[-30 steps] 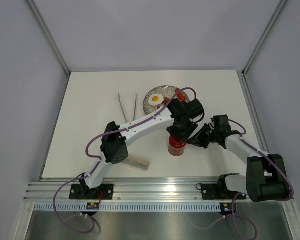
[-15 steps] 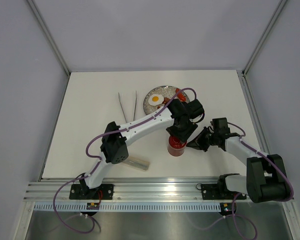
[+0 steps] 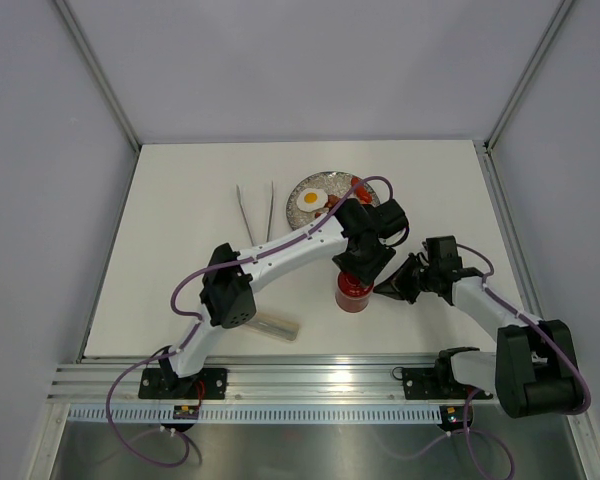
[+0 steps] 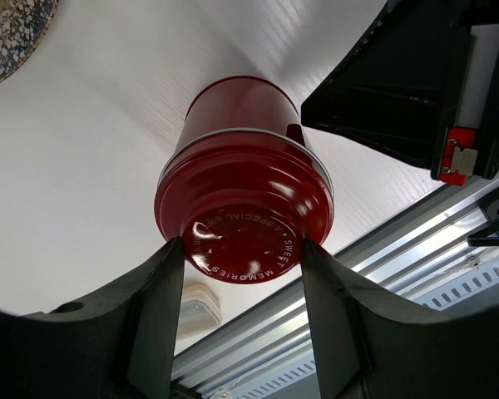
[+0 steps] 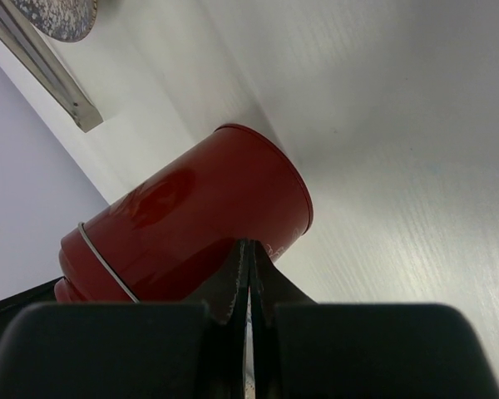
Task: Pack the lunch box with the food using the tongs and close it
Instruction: Close the box lid on the packing box.
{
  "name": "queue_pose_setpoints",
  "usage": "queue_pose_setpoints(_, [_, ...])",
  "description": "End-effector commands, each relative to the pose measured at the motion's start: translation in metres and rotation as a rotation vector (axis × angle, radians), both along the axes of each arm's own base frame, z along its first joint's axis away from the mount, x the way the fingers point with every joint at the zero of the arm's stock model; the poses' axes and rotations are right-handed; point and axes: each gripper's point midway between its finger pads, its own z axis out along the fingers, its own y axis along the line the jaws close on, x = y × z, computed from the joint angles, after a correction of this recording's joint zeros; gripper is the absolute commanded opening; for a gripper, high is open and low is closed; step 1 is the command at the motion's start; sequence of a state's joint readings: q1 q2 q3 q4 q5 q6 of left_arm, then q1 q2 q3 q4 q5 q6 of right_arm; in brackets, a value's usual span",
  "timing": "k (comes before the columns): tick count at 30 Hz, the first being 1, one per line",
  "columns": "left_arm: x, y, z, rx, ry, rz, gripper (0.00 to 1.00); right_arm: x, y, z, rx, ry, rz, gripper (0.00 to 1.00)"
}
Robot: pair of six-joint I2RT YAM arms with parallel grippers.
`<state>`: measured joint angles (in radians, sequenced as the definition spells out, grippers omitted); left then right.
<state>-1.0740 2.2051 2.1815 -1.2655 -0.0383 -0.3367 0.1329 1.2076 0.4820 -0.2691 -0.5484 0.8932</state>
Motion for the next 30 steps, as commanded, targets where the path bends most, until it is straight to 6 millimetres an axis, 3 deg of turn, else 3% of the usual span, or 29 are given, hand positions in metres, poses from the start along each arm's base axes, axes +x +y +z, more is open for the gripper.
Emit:
queue_pose_setpoints(1, [0.001,0.002,-0.021,0.033,0.015,-0.003,0.42,0.000,-0.002,0.008,-0.031,-0.033,0.012,0.03])
queue_pose_setpoints(8, [0.004,-0.001,-0.015,0.011,-0.005,-0.004,0.49,0.000,-0.007,0.015,-0.064,-0.048,-0.003,0.03])
queue_pose_setpoints(13, [0.005,-0.003,-0.013,-0.001,-0.008,-0.008,0.60,0.000,-0.008,0.019,-0.071,-0.055,-0.008,0.03])
queue_pose_setpoints(19, [0.005,-0.004,-0.009,-0.013,-0.014,-0.012,0.61,-0.002,-0.011,0.023,-0.087,-0.067,-0.004,0.04])
queue_pose_setpoints(23, [0.004,-0.005,-0.003,-0.032,-0.015,-0.016,0.72,-0.002,-0.015,0.025,-0.114,-0.067,-0.006,0.04])
queue_pose_setpoints(27, [0.003,-0.005,0.001,-0.041,-0.019,-0.018,0.72,-0.002,-0.014,0.025,-0.112,-0.068,-0.007,0.04])
queue_pose_setpoints(30, [0.003,-0.005,0.002,-0.047,-0.022,-0.018,0.67,-0.002,-0.014,0.026,-0.109,-0.068,-0.005,0.04])
